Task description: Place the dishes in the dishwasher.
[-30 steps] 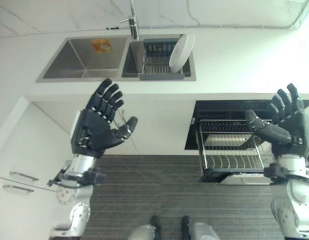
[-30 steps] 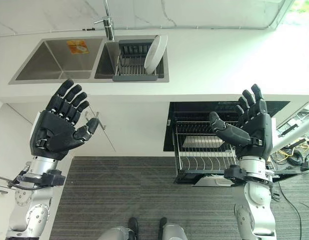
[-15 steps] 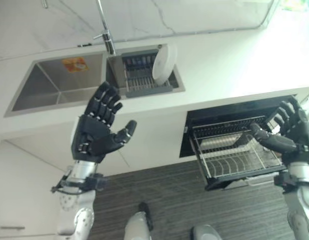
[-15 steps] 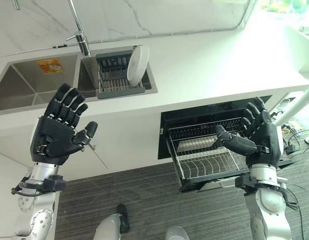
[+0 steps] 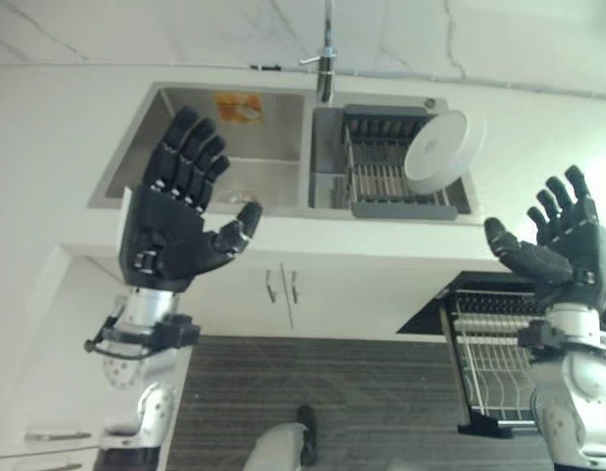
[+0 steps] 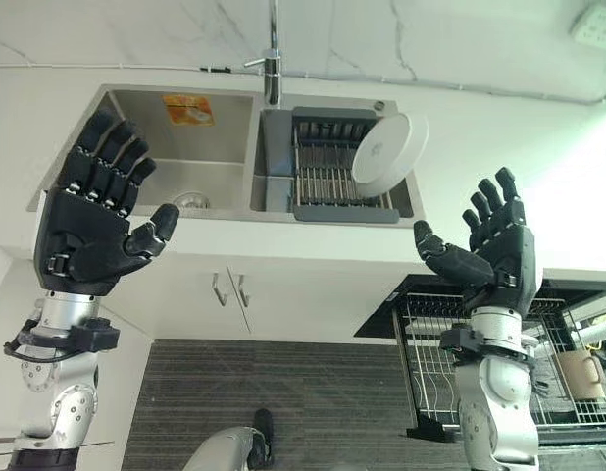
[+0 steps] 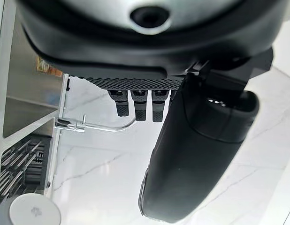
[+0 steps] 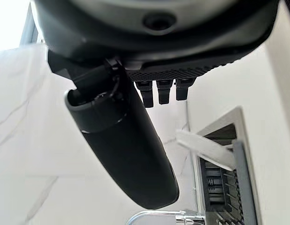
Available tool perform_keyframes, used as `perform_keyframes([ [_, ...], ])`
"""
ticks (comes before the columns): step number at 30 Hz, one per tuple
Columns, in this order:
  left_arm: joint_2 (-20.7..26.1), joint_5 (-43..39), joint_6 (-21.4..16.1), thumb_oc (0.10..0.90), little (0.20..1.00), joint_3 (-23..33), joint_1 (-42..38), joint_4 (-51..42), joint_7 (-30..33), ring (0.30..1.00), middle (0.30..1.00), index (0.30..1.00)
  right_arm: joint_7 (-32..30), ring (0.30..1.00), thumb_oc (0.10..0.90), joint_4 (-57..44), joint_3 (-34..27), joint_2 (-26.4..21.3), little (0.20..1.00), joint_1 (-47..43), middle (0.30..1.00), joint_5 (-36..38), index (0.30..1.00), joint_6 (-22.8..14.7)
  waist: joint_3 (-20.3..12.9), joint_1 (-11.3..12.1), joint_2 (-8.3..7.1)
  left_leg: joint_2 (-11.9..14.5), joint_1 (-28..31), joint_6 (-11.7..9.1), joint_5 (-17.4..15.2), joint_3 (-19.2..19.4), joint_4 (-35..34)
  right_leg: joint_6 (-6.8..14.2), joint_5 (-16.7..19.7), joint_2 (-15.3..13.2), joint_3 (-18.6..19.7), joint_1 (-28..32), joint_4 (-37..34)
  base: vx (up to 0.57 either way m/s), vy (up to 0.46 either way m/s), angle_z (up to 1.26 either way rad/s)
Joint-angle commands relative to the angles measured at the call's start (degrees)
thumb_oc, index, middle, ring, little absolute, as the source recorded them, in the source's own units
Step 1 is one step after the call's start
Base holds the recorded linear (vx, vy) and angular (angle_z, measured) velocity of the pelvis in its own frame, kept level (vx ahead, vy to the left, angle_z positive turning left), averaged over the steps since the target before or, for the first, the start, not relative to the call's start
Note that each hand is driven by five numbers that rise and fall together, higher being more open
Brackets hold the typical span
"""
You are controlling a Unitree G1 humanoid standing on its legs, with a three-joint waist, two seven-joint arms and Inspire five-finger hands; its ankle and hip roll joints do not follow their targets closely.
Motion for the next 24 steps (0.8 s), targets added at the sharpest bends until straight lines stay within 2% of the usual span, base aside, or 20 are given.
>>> perform_keyframes([
  [1,1.35,3.56,-3.17,0.8,0.9,0.96,-1.59,-8.62,-1.02,0.9,0.9,0.9,0.48,0.9,0.8,-2.63,-0.35,-3.87,0.9,-3.5,0.9,-1.61,0.9,-5.7,-5.57,-1.63,2.84,3.87,0.64,-7.77,-2.71,-7.43,0.43,-3.33,0.27,5.18,-4.76,-6.5,8.0,0.09,0.079,-0.06],
  [3,1.97,3.76,-2.93,0.8,0.9,0.65,-2.26,-8.37,-0.16,0.9,0.9,0.9,0.75,0.9,0.8,-2.0,-0.2,-4.52,0.9,-4.43,0.9,-1.06,0.9,-5.7,-5.37,-2.03,2.37,3.71,1.06,-8.01,-2.78,-6.65,0.43,-3.88,-2.23,7.76,-6.36,-7.7,3.74,0.11,-0.009,-0.15],
  [4,2.45,3.54,-2.71,0.8,0.9,0.42,-2.83,-7.86,0.36,0.9,0.9,0.9,0.96,0.9,0.8,-1.54,-0.3,-4.99,0.9,-5.06,0.9,-0.72,0.9,-5.69,-5.2,-2.5,1.97,3.5,1.49,-8.24,-3.0,-6.33,0.43,-3.9,-2.82,9.35,-7.44,-7.83,-1.07,0.13,-0.118,-0.16],
  [5,2.86,3.0,-2.76,0.8,0.9,0.54,-3.17,-7.05,0.54,0.9,0.9,0.9,1.74,0.9,0.8,-0.82,-0.78,-5.68,0.9,-5.42,0.9,0.15,0.9,-5.98,-4.6,-3.09,1.22,3.28,2.47,-8.76,-3.63,-5.96,0.43,-3.94,-3.52,9.4,-8.4,-9.68,-3.85,0.12,-0.159,-0.17],
  [7,2.89,2.91,-2.52,0.8,0.9,0.68,-3.13,-6.72,0.99,0.9,0.9,0.9,3.49,0.9,0.8,-0.26,-1.29,-6.43,0.9,-5.62,0.9,1.97,0.9,-5.75,-4.2,-3.6,-0.06,2.6,3.75,-9.35,-4.91,-5.2,0.43,-4.04,-6.06,7.84,-8.76,-14.6,-3.85,0.12,-0.169,-0.21],
  [9,2.76,3.28,-2.55,0.8,0.9,0.4,-2.78,-6.69,1.68,0.9,0.9,0.9,4.59,0.9,0.8,-0.41,-1.36,-6.9,0.9,-4.99,0.9,2.96,0.9,-5.82,-4.35,-4.42,-0.84,1.67,4.55,-8.97,-6.07,-5.39,0.43,-3.15,-3.6,7.58,-6.77,-16.89,-3.85,0.18,-0.147,-0.14],
  [12,1.41,2.87,-2.59,0.8,0.9,-0.19,-1.53,-7.09,2.41,0.9,0.9,0.9,5.11,0.9,0.8,-0.63,-1.31,-7.86,0.9,-4.27,0.9,3.49,0.9,-6.64,-5.18,-4.42,-1.01,1.04,5.29,-8.95,-6.56,-6.52,0.43,-4.75,-6.43,9.2,-4.33,-16.53,-3.85,0.16,-0.167,0.11],
  [15,0.36,2.83,-2.12,0.8,0.9,-1.27,-1.75,-6.96,2.61,0.9,0.9,0.9,4.23,0.9,0.8,-0.16,-0.15,-7.75,0.9,-6.65,0.9,4.34,0.9,-6.88,-6.38,-3.92,-0.93,1.26,5.67,-8.86,-7.08,-6.15,0.43,-5.55,-8.05,10.4,-3.71,-15.33,-3.85,0.14,-0.131,0.05],
  [18,0.33,3.36,-2.08,0.8,0.9,-2.11,-2.03,-6.87,3.27,0.9,0.9,0.9,2.3,0.9,0.8,0.31,0.44,-7.18,0.9,-7.8,0.9,5.28,0.9,-7.22,-6.99,-3.74,-0.55,1.89,5.91,-8.97,-7.37,-5.48,0.43,-6.12,-9.33,11.02,-3.54,-14.35,-3.85,0.09,-0.07,-0.01],
  [22,0.41,2.25,-2.13,0.8,0.9,-2.14,-1.8,-6.5,3.29,0.9,0.9,0.9,3.41,0.9,0.8,0.23,0.71,-6.62,0.9,-8.29,0.9,6.14,0.9,-6.16,-7.35,-3.65,-0.1,2.63,6.56,-9.27,-7.83,-4.75,0.43,-6.41,-10.27,11.41,-3.25,-13.47,-3.85,0.08,-0.046,-0.04],
  [24,0.51,2.12,-2.08,0.8,0.9,-2.28,-1.44,-6.31,2.87,0.9,0.9,0.9,4.15,0.9,0.8,0.35,0.95,-7.21,0.9,-8.77,0.9,6.35,0.9,-7.2,-7.35,-3.5,0.08,3.19,7.06,-9.54,-7.86,-4.15,0.43,-6.47,-10.6,11.42,-3.41,-13.02,-3.85,0.09,-0.048,-0.02],
])
